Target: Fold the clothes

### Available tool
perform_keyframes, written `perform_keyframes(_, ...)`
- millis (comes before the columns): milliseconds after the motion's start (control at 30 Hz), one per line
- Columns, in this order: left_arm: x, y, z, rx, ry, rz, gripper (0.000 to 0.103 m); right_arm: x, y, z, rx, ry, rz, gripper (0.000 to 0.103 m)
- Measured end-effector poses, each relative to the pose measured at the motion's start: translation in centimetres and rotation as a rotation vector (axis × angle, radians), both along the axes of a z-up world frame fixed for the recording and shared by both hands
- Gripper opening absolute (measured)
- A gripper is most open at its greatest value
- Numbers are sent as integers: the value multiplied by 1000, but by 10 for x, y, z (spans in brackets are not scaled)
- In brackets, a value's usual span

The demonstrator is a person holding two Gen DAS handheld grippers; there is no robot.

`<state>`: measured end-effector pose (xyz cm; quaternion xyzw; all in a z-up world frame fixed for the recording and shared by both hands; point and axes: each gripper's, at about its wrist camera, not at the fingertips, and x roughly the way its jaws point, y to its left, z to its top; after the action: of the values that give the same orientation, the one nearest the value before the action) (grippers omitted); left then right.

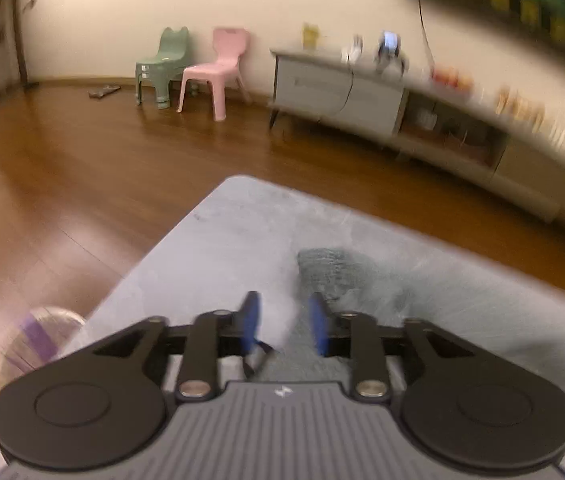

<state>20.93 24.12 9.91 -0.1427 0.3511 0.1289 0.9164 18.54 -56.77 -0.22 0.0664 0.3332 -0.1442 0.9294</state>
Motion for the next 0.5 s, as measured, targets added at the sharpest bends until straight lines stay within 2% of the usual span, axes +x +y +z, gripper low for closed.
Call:
perform_keyframes(33, -21, 8, -1, -18, -9, 9, 53, -20, 11, -1, 33, -16, 46, 82)
perform_keyframes(100, -64, 22, -8, -33, -6, 33, 56, -61, 35, -3, 90, -29, 155, 83)
perform_keyframes(200, -118, 42, -19, -63, 12, 71, 63, -122, 86, -9, 125, 40, 403, 87)
perform_keyframes(300, -123, 47, -34, -89, 90, 32, 65, -170, 143, -24, 125, 102, 648, 92)
perform_keyframes(400, -118, 28, -49, -42, 138, -11, 70, -192, 194, -43, 28, 181, 801, 93)
perform_keyframes(433, -117, 21, -54, -31, 142, -23, 67, -196, 207, -49, -11, 202, 835, 91)
perform_keyframes(467, -119, 12, -57, -5, 144, -40, 39, -201, 218, -53, -43, 220, 866, 79)
perform_keyframes(500, -121, 2, -59, 24, 145, -59, 18, -204, 225, -57, -69, 235, 887, 63)
